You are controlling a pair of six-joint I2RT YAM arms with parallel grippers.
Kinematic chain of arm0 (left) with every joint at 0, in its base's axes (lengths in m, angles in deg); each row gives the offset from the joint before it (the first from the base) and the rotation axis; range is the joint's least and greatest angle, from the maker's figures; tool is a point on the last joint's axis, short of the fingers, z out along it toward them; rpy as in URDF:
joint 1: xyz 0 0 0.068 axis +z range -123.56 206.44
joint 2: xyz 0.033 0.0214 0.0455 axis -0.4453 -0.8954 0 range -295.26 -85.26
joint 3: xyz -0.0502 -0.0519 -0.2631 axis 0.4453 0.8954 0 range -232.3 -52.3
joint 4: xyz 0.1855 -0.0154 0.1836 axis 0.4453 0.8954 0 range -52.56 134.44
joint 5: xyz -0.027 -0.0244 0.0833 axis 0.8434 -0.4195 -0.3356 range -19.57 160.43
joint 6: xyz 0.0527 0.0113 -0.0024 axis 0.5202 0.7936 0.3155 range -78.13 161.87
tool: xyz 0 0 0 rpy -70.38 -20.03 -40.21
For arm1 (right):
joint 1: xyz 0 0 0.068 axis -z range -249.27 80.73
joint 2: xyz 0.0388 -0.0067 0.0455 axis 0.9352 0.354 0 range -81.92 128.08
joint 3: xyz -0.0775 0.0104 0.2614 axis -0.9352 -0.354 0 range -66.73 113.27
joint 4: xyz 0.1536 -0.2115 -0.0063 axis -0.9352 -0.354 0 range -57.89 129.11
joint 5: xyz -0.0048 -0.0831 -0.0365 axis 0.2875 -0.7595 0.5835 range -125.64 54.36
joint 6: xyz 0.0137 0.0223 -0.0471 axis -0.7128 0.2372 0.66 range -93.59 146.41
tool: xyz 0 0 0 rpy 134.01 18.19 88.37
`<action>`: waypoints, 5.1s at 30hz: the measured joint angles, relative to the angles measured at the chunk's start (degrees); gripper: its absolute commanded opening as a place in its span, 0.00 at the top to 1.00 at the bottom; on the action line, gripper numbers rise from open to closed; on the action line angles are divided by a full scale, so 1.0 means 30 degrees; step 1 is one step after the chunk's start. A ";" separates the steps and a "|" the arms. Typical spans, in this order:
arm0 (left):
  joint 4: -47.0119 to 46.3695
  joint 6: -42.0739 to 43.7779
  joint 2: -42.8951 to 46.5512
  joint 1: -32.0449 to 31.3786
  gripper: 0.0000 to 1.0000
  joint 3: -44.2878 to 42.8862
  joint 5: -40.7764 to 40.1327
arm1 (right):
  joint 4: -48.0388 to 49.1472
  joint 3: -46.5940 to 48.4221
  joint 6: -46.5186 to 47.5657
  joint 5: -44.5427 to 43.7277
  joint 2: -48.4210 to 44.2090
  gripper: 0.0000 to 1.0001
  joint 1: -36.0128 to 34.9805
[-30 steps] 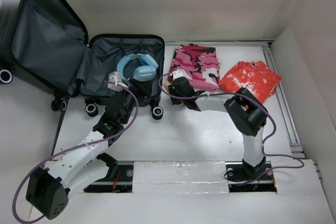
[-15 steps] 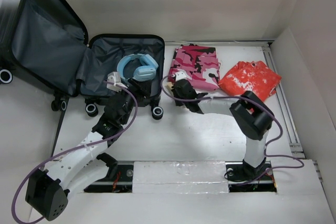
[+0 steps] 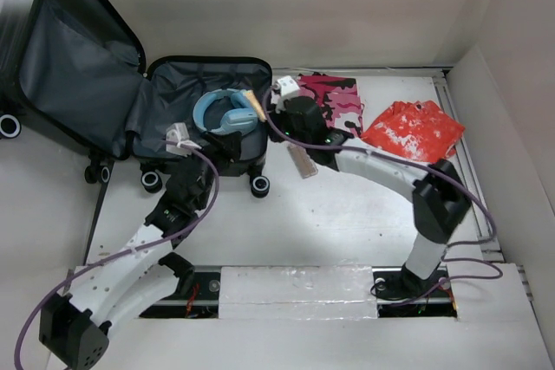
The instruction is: Pack the luggage
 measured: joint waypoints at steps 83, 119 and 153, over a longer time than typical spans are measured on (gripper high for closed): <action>1.2881 -0.4080 -2.5281 -0.7104 0.35 -1.7580 -0.6033 | -0.2579 -1.3741 -0.1450 0.3351 -1.9759 0.37 0.7934; 1.2305 -0.2113 -1.5096 -0.7431 1.00 -1.5599 -0.4007 | -0.2681 -1.3726 -0.1173 0.3140 -1.9722 0.37 0.7803; 0.6054 -0.2375 -1.2998 -0.1821 0.31 -1.1191 -0.1938 | -0.3024 -1.3340 -0.1027 0.2812 -1.8243 0.37 0.7665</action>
